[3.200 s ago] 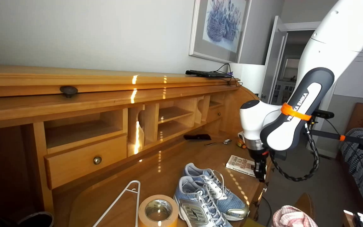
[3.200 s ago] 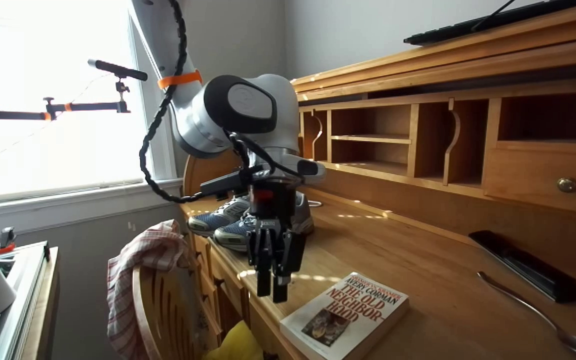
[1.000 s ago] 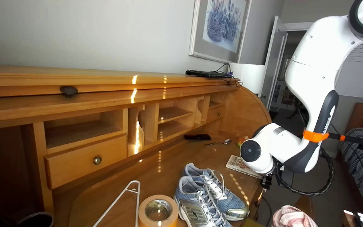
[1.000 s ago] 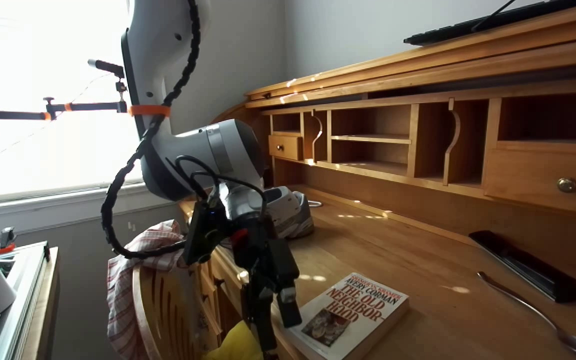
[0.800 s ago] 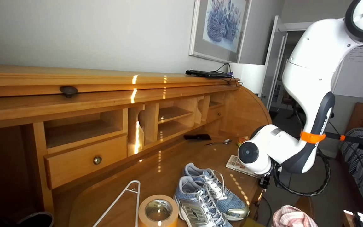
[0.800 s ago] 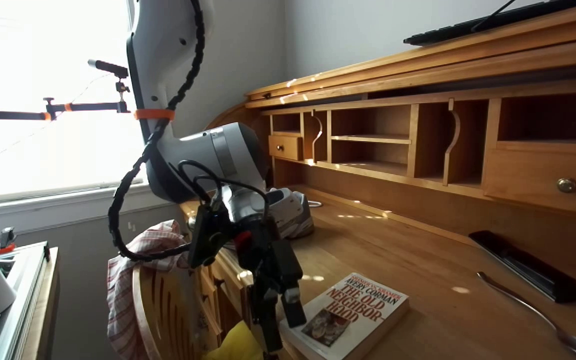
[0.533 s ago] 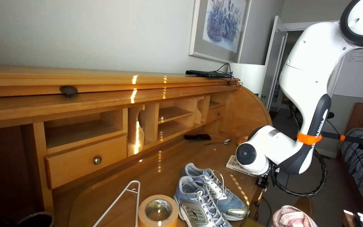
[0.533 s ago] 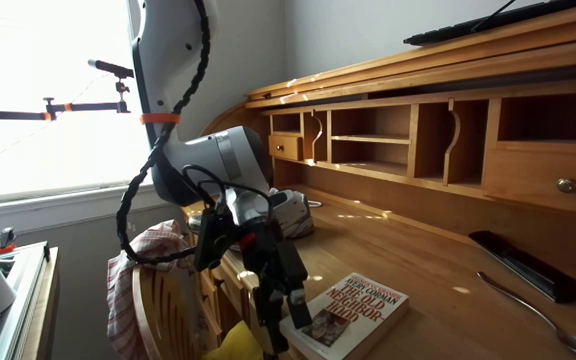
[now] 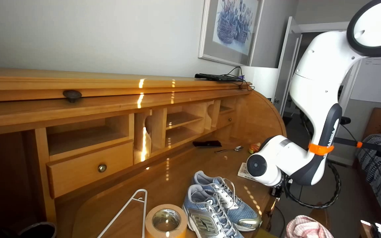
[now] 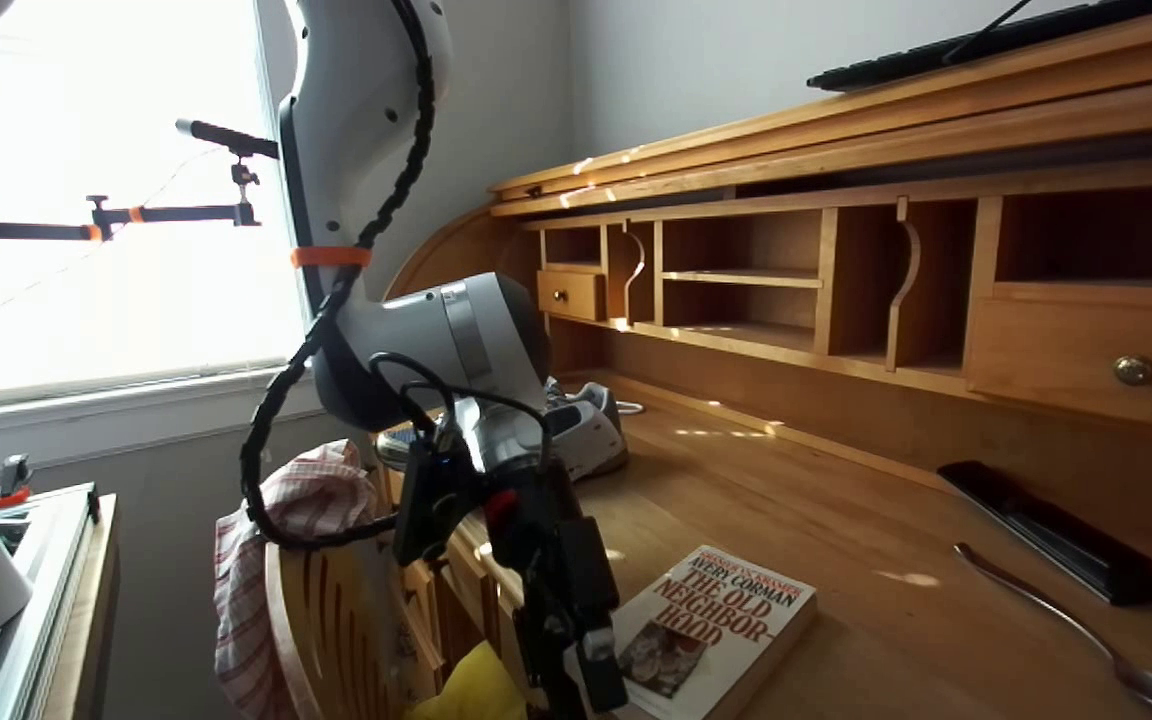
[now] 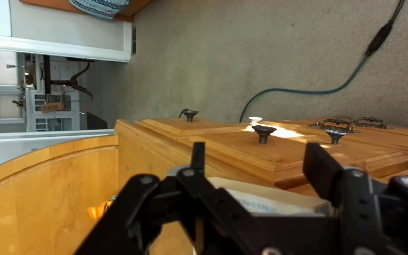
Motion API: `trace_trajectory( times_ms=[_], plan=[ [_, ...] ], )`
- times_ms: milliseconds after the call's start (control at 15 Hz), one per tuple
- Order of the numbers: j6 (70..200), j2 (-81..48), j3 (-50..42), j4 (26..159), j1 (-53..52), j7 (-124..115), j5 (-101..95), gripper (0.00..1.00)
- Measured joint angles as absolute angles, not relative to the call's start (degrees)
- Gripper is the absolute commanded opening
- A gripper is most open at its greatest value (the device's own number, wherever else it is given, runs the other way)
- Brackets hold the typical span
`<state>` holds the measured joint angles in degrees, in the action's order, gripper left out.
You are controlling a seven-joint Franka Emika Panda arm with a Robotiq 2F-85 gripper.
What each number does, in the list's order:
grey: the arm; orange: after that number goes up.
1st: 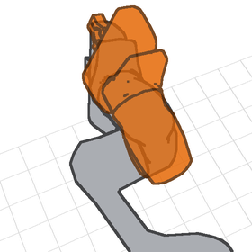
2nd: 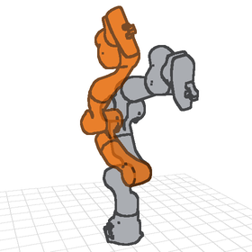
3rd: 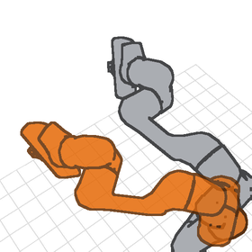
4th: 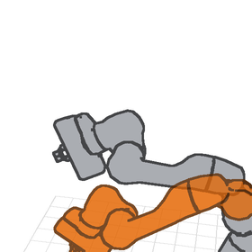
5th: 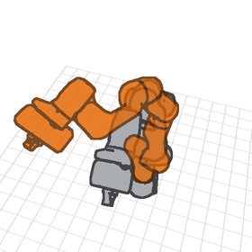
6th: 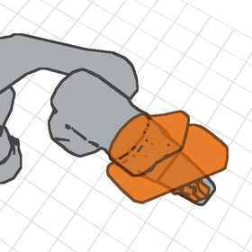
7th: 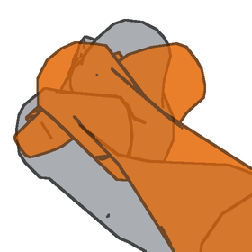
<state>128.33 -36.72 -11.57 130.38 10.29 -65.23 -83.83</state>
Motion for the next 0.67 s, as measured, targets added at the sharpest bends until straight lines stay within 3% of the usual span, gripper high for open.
trace_trajectory(
  times_ms=[133,267,667],
  plan=[
    [128.08,-37.4,-11.55,129.96,10.5,-65.24,-83.83,0.88],
    [127.64,-37.82,-11.56,129.62,10.66,-65.24,-83.83,1.0],
    [126.2,-38.61,-10.93,129.02,11.16,-65.12,-83.41,1.0]
  ],
)
